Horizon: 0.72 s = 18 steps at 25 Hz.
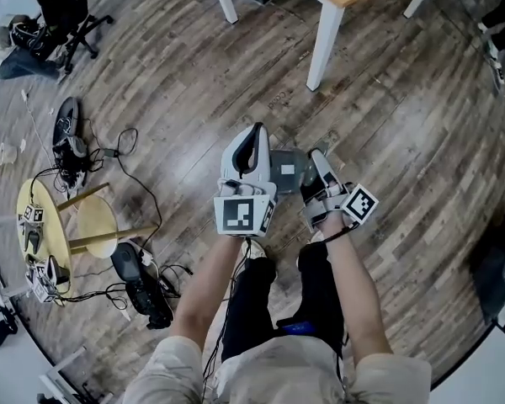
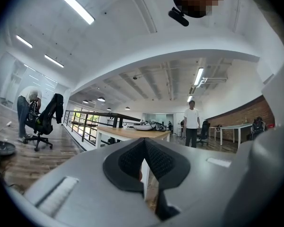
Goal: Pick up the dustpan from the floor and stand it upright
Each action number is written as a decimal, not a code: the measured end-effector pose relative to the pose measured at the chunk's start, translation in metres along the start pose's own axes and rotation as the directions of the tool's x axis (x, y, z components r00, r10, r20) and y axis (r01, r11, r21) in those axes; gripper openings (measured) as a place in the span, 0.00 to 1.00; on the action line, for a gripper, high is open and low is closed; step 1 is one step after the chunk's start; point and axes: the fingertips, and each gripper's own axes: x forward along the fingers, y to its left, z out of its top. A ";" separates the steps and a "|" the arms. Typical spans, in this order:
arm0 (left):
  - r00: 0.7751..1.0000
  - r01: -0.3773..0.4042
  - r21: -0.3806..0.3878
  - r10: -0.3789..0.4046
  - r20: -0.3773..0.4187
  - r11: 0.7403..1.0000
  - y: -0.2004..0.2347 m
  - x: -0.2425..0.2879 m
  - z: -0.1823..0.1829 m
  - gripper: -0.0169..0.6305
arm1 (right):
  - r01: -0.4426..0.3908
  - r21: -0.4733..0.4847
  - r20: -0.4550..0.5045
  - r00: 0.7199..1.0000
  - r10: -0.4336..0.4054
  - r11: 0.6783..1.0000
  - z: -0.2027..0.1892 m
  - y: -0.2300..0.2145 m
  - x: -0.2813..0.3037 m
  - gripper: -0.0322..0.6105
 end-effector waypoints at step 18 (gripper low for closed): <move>0.999 0.052 -0.017 -0.052 -0.004 0.998 -0.170 -0.074 0.270 0.06 | 0.419 -0.175 -0.005 0.905 -0.426 0.891 0.014 0.212 -0.181 0.70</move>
